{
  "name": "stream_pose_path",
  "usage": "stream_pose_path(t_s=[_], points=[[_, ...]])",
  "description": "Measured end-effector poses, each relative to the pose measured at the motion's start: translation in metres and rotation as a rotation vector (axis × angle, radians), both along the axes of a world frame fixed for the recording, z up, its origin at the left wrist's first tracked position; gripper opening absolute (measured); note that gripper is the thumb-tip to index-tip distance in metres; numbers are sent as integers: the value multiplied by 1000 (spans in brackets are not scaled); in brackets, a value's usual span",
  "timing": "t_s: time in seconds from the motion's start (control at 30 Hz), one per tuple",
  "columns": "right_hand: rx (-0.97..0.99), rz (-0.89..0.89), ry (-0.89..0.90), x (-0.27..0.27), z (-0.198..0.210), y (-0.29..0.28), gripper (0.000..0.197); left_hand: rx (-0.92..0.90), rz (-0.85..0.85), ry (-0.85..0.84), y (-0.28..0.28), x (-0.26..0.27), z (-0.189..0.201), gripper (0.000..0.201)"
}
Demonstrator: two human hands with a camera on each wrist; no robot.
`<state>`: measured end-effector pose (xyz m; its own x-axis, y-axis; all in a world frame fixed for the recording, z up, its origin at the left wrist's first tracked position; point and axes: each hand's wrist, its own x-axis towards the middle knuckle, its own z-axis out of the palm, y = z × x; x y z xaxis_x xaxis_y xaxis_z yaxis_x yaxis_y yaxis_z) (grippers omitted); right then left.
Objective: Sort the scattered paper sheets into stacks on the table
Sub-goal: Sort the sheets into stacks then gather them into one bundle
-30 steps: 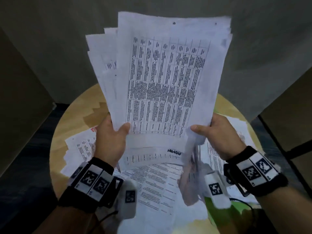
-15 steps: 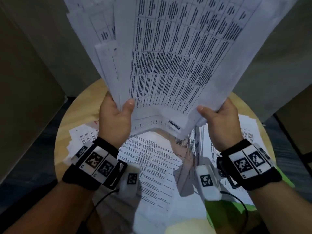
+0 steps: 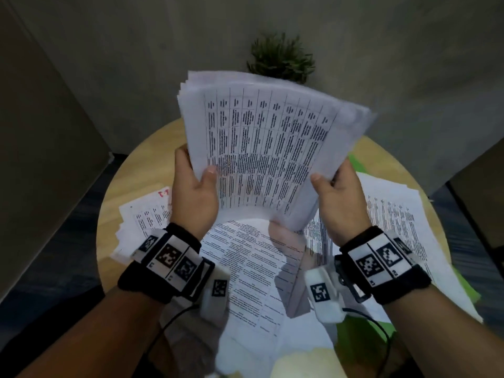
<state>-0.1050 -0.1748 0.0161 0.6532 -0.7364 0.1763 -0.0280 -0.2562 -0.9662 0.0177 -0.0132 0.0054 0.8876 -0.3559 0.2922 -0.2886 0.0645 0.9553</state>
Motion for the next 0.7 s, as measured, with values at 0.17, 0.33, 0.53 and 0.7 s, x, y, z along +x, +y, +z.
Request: stream_pose_path(t_s=[0.17,0.33,0.53,0.7], points=[[-12,11,-211,-3,19,5,34,-139,98,-82,4,7,12,35],[61,9,57,-2,-8,6,47,6,-45,111,0,0,-8,39],[59,-29,230,5,-22,6,37,112,-50,134,1,-4,-20,27],[-7,-57,96,-9,22,-8,33,27,-1,-16,0,-7,9,28]])
